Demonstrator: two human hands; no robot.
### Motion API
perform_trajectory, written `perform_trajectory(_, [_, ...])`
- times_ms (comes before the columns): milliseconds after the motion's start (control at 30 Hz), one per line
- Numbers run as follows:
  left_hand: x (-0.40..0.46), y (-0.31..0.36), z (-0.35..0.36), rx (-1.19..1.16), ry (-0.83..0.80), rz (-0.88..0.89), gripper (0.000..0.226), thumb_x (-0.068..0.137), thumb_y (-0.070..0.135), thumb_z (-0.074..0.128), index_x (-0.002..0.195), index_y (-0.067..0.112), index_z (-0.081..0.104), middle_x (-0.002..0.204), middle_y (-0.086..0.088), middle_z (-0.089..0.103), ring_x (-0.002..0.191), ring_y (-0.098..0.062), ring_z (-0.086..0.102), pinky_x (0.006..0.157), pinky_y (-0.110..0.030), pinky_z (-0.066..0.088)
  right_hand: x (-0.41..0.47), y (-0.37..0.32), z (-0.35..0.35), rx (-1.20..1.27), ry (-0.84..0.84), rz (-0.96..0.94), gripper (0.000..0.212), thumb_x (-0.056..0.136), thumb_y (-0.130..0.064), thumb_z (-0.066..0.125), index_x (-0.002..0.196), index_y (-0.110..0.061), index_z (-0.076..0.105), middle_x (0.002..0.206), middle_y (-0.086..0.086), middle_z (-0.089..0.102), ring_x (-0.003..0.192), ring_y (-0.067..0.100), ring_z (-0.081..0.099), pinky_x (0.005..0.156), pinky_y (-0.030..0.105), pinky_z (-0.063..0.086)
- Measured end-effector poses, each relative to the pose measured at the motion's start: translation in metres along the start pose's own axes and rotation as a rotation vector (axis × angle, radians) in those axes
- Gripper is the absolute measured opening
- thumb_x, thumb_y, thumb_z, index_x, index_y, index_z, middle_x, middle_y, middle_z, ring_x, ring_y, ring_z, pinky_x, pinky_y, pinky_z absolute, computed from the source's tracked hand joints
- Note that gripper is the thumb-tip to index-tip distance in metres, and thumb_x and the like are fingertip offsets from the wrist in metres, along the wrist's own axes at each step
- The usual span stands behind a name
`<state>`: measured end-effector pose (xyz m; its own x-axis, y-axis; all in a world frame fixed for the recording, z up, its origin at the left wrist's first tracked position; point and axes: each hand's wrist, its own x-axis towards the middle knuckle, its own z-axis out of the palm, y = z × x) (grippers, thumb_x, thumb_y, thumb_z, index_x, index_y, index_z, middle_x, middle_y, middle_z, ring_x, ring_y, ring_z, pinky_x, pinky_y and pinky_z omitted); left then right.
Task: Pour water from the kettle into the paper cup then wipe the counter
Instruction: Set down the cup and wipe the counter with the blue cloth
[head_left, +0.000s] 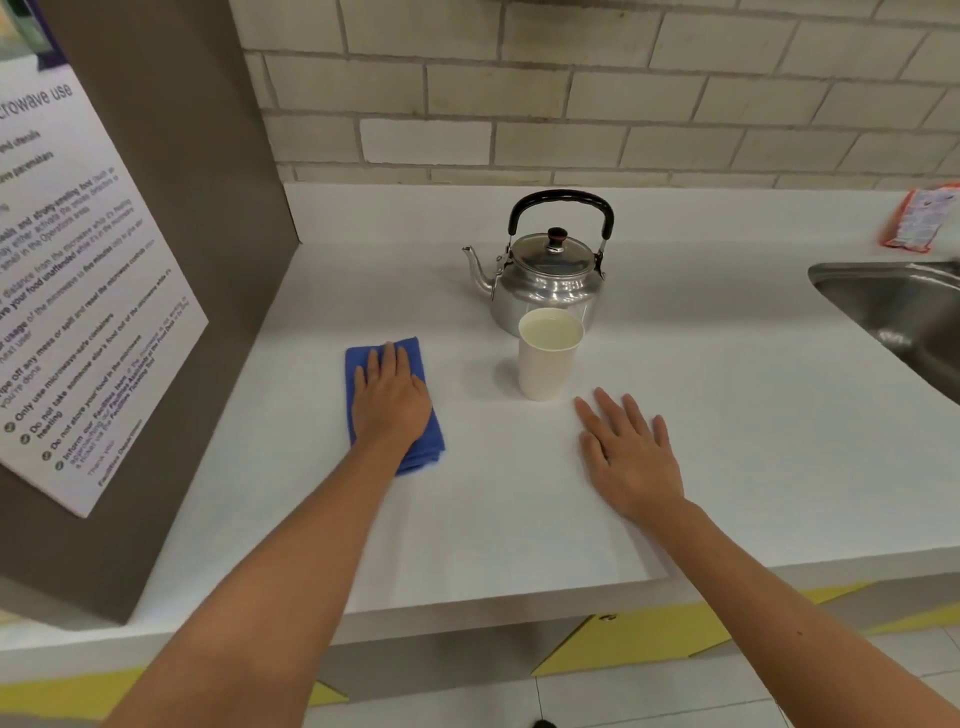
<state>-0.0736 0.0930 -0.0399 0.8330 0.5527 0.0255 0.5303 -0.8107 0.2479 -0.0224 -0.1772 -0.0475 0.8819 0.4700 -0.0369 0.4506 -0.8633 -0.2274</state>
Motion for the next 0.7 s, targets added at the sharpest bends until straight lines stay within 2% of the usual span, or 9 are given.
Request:
perform_trajectory(167, [-0.008,0.059,0.019,-0.042,-0.016,0.123,0.053,0.096,0.022,0.021,0.146,0.007,0.007,0.157,-0.009,0.007,0.145,-0.025,0.004,0.119,-0.041,0.004,0.001,0.000,0.000,-0.004,-0.007,0.000,0.050,0.098,-0.040,0.016,0.148,-0.040,0.009,0.159,-0.012,0.004,0.147,0.016,-0.006,0.119,0.044,-0.004])
perform_trajectory(267, [-0.027,0.053,0.027,-0.042,0.015,0.161,0.052,0.096,0.022,0.023,0.145,0.008,0.010,0.157,-0.010,0.011,0.144,-0.025,0.007,0.118,-0.040,0.005,0.001,0.002,0.001,0.005,-0.007,-0.008,0.050,0.098,-0.040,0.015,0.148,-0.040,0.009,0.159,-0.012,0.004,0.147,0.016,-0.006,0.119,0.044,-0.004])
perform_trajectory(433, [-0.012,0.013,0.017,-0.027,0.055,0.026,0.052,0.096,0.021,0.021,0.145,0.007,0.010,0.156,-0.011,0.010,0.145,-0.026,0.006,0.118,-0.040,0.004,0.001,0.002,0.001,0.023,0.004,-0.011,0.050,0.098,-0.039,0.014,0.147,-0.042,0.009,0.159,-0.013,0.005,0.147,0.015,-0.005,0.119,0.044,-0.003])
perform_trajectory(533, [0.015,-0.002,0.007,-0.013,0.041,0.011,0.052,0.096,0.019,0.021,0.145,0.006,0.012,0.156,-0.011,0.012,0.144,-0.027,0.008,0.118,-0.041,0.005,0.002,0.003,0.003,0.017,0.008,-0.015,0.049,0.098,-0.039,0.014,0.147,-0.042,0.008,0.159,-0.014,0.004,0.147,0.015,-0.005,0.119,0.044,-0.003])
perform_trajectory(700, [0.049,0.028,0.003,-0.009,0.027,-0.018,0.051,0.095,0.018,0.023,0.144,0.003,0.014,0.155,-0.013,0.017,0.143,-0.029,0.011,0.117,-0.044,0.010,0.003,0.003,0.005,0.012,0.024,-0.010,0.049,0.098,-0.039,0.014,0.147,-0.041,0.010,0.159,-0.013,0.006,0.147,0.016,-0.004,0.119,0.044,-0.002])
